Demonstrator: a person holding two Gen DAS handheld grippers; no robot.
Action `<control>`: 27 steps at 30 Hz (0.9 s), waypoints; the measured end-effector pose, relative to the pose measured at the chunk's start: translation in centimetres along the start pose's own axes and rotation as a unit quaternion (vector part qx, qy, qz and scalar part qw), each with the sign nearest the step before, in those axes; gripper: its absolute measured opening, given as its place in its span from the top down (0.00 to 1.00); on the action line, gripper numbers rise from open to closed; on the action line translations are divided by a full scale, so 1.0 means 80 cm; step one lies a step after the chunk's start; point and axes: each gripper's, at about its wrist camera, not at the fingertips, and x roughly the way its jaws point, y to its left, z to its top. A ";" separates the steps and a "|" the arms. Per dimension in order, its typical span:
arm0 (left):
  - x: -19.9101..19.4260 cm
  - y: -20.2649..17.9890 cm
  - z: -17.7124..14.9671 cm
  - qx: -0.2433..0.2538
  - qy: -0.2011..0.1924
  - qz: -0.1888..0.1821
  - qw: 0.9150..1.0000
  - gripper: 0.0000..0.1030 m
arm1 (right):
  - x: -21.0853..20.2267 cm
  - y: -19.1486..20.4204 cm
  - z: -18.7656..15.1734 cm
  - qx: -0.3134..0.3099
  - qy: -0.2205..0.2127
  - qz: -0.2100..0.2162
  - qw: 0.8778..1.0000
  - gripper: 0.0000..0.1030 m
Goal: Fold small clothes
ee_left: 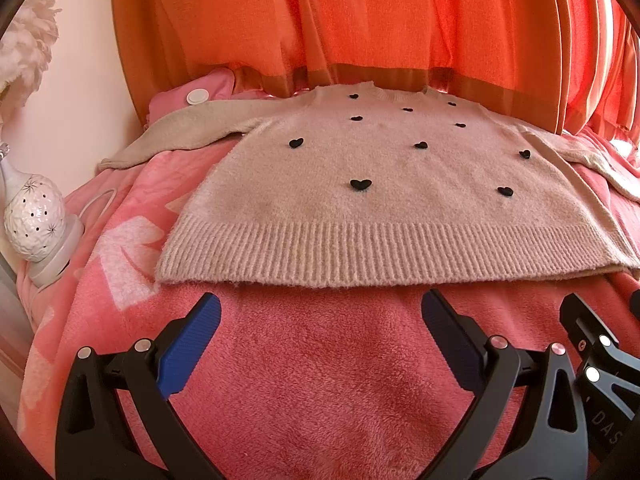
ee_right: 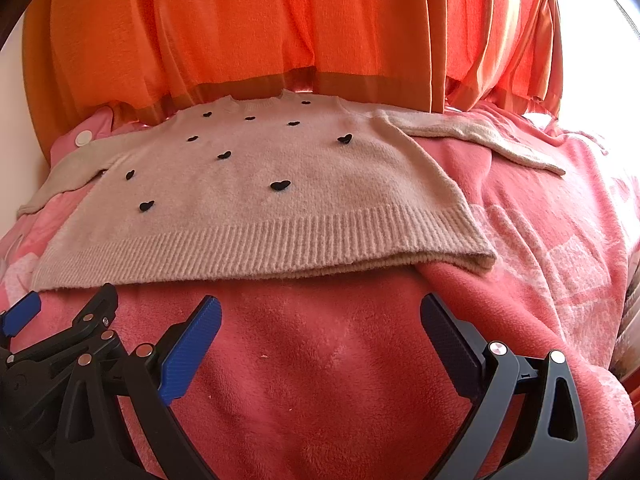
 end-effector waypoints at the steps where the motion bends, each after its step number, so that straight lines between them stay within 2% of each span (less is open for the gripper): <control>1: 0.000 0.000 0.000 0.000 0.000 0.000 1.000 0.05 | 0.000 0.000 0.000 0.000 0.000 0.000 1.000 0.05; 27: 0.000 0.008 -0.001 0.000 0.002 0.000 1.000 0.05 | 0.001 0.000 0.000 0.000 0.002 0.000 1.000 0.05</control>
